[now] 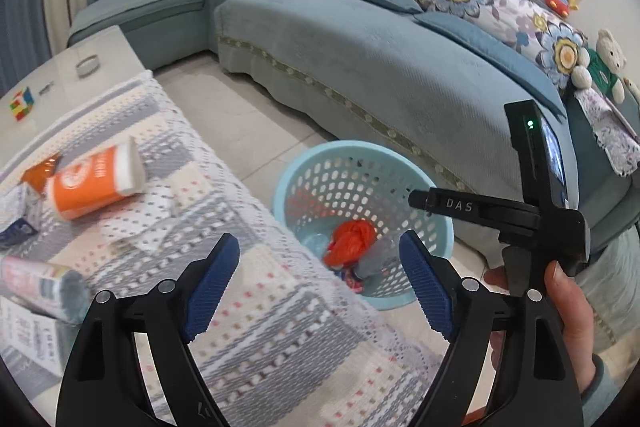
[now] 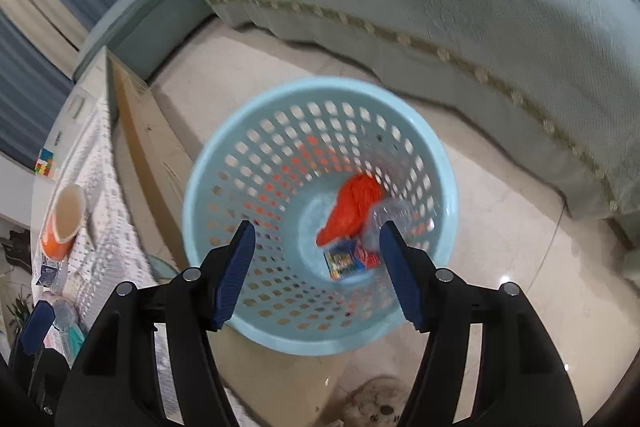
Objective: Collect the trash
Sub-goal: 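Carry the bag and bottle over the basket and release both, then grasp the pink clay packet with the left tool while the right tool grasps the pink bottle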
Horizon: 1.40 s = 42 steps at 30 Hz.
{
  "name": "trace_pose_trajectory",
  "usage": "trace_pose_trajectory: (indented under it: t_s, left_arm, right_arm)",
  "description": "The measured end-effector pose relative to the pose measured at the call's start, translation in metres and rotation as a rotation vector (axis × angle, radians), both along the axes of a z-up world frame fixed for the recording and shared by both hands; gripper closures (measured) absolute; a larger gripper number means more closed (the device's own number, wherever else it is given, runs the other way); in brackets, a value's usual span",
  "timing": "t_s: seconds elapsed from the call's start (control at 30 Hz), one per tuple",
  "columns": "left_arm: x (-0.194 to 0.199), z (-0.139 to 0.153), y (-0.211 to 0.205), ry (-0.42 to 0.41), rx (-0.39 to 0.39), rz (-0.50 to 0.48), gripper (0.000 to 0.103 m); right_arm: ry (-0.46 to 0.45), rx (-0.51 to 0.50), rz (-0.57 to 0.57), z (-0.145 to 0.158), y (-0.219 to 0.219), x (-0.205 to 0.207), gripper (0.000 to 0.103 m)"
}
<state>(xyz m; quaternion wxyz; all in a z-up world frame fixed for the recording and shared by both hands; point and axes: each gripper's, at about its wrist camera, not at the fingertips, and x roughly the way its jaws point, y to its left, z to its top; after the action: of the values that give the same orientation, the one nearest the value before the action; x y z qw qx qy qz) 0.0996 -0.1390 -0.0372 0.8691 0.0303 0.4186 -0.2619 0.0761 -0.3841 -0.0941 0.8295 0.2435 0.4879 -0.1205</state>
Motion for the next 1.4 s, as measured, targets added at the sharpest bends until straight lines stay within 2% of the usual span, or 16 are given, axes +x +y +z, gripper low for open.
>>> trace_pose_trajectory:
  t_s: [0.13, 0.3, 0.4, 0.5, 0.6, 0.77, 0.87, 0.97, 1.13, 1.27, 1.4]
  left_arm:
    - [-0.010, 0.019, 0.031, -0.044, -0.013, 0.042, 0.023]
    - [-0.019, 0.037, 0.085, -0.088, -0.027, 0.147, 0.023]
    - [-0.023, 0.044, 0.133, -0.114, -0.034, 0.259, 0.023]
    - [-0.028, 0.049, 0.195, -0.133, -0.054, 0.401, 0.023]
    - [-0.033, 0.049, 0.256, -0.136, -0.083, 0.541, 0.023]
    - [-0.038, 0.033, 0.350, -0.109, -0.051, 0.785, 0.023]
    - [-0.032, 0.017, 0.391, -0.067, -0.028, 0.867, 0.023]
    - [-0.025, 0.002, 0.416, -0.037, -0.004, 0.914, 0.023]
    - [-0.006, -0.027, 0.437, 0.037, -0.035, 0.932, 0.023]
    - [0.007, -0.044, 0.436, 0.070, -0.047, 0.899, 0.023]
    - [0.018, -0.059, 0.431, 0.096, -0.001, 0.881, 0.031]
  right_arm:
    - [-0.140, -0.080, 0.059, 0.035, 0.031, -0.003, 0.042]
    - [-0.316, -0.178, 0.176, 0.077, 0.086, -0.010, 0.042]
    - [-0.393, -0.221, 0.257, 0.095, 0.121, -0.014, 0.042]
    - [-0.466, -0.235, 0.390, 0.108, 0.170, -0.021, 0.042]
    - [-0.494, -0.238, 0.510, 0.111, 0.216, -0.023, 0.042]
    - [-0.474, -0.222, 0.669, 0.100, 0.281, -0.020, 0.042]
    - [-0.452, -0.239, 0.775, 0.092, 0.322, -0.013, 0.043]
    - [-0.422, -0.254, 0.882, 0.081, 0.358, -0.005, 0.043]
    - [-0.340, -0.346, 1.013, 0.058, 0.396, 0.010, 0.043]
    - [-0.267, -0.329, 1.064, 0.043, 0.403, 0.030, 0.043]
    - [-0.209, -0.293, 1.112, 0.034, 0.406, 0.040, 0.043]
